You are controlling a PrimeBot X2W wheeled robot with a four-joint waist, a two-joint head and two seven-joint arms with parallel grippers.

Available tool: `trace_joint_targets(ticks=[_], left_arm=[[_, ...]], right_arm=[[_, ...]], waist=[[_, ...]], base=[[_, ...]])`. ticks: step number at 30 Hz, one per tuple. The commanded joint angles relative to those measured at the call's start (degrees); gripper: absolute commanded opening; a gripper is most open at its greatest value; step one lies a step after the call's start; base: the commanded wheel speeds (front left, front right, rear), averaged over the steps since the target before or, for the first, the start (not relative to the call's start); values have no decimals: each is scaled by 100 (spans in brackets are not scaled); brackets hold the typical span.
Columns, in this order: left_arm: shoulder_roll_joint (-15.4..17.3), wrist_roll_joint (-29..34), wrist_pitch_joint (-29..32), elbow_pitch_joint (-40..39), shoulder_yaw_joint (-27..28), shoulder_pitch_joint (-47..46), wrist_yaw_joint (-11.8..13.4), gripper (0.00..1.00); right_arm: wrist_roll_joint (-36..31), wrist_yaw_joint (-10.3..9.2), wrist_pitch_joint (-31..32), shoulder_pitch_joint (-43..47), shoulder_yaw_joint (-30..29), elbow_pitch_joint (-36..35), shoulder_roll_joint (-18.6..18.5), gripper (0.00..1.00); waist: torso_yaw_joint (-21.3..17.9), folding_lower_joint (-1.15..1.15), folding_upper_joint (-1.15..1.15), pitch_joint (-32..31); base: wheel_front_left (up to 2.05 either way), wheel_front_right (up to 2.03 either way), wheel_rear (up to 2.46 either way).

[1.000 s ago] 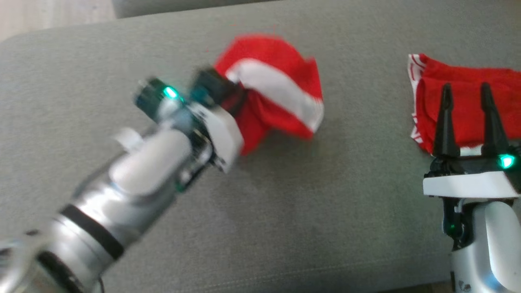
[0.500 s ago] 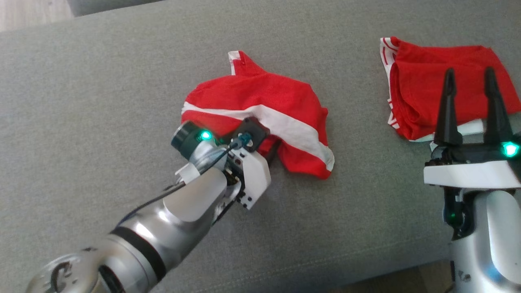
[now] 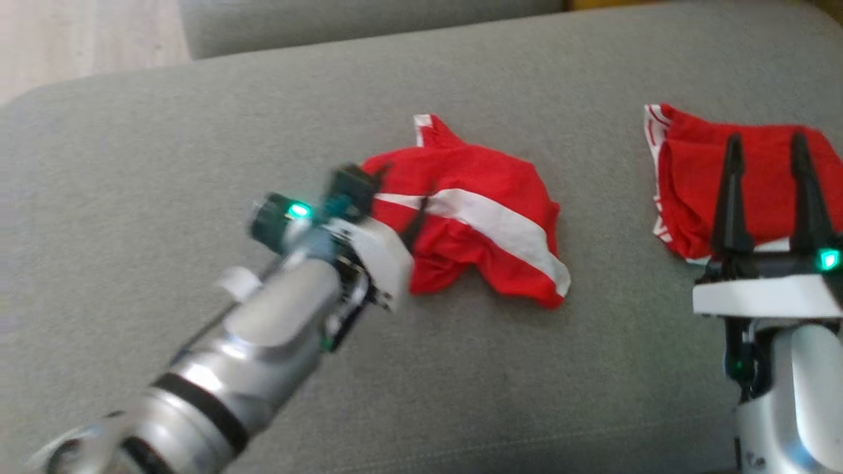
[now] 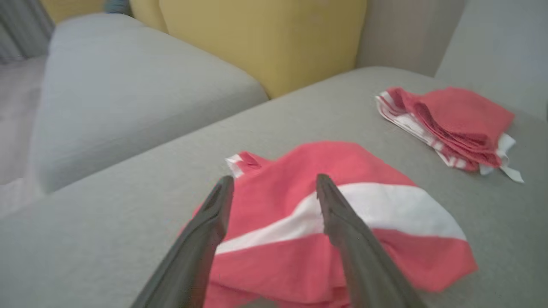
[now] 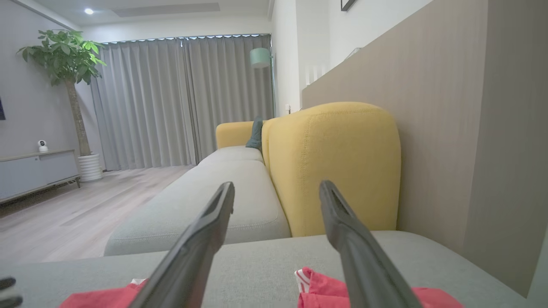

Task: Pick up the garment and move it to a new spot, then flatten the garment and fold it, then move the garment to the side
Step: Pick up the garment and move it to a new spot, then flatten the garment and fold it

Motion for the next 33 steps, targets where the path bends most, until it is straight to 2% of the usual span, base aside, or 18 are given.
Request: trace_joint_targets(ticks=[1, 5, 10, 13, 15, 16, 21, 28, 33], left_arm=[[286, -70, -76, -226, 331, -128, 91, 100], [811, -151, -115, -896, 939, 125, 399, 100], [1417, 26, -119, -2243, 2061, 988, 816, 100], [1567, 253, -120, -2957, 2687, 1715, 981, 100], [1540, 398, -120, -3353, 3134, 2239, 1062, 100], [1429, 570, -121, -3691, 3570, 2733, 1070, 100], [999, 1072, -121, -4130, 4453, 3567, 863, 100], [593, 1678, -121, -4054, 4902, 3768, 297, 100], [340, 1928, -121, -3917, 5116, 3806, 7, 100]], right_arm=[[-60, -5, -32, 8, 112, -154, -22, 100], [-55, -5, -18, 164, 106, -107, -22, 100], [11, -5, -12, 380, 86, -55, -22, 100], [45, -5, -14, 489, 61, -33, -22, 100], [86, -5, -16, 547, 35, -27, -22, 100], [118, -5, -17, 596, 35, -22, -22, 100], [132, -5, -20, 627, 90, -8, -22, 100], [221, -5, 28, 674, 288, 137, -22, 100], [685, -5, 357, 788, 769, 697, -22, 100]], waist=[[172, 0, 0, -153], [374, 0, 0, -319], [605, 0, 0, -428], [698, 0, 0, -462], [735, 0, 0, -480], [758, 0, 0, -483], [778, 0, 0, -464], [801, 0, 0, -441], [841, 0, 0, -333]], base=[[0, 0, 0], [0, 0, 0], [0, 0, 0], [0, 0, 0], [0, 0, 0], [0, 0, 0], [0, 0, 0], [0, 0, 0], [0, 0, 0]])
